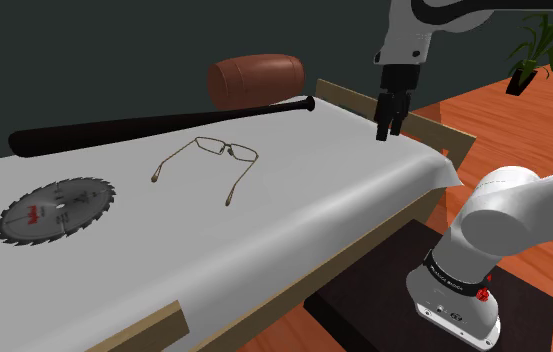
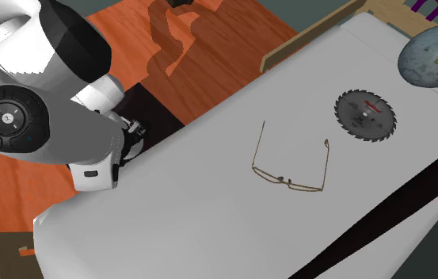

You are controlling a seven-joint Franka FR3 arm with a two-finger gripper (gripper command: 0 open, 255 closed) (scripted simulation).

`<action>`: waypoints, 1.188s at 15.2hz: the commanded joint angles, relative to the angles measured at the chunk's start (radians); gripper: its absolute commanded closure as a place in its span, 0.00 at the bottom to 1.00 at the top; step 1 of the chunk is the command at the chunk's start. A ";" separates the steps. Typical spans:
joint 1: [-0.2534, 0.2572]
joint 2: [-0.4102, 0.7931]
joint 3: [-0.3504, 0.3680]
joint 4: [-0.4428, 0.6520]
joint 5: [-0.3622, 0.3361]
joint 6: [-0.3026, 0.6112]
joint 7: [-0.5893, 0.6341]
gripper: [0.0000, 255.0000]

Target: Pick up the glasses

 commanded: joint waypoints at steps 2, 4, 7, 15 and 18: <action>0.008 0.034 0.015 0.016 0.011 0.019 0.014 0.00; 0.021 0.103 0.044 0.052 0.031 0.055 0.042 0.00; 0.039 0.209 0.085 0.116 0.052 0.102 0.084 0.00; 0.075 0.505 0.179 0.339 0.067 0.184 0.198 0.00; 0.088 0.620 0.207 0.443 0.056 0.197 0.243 0.00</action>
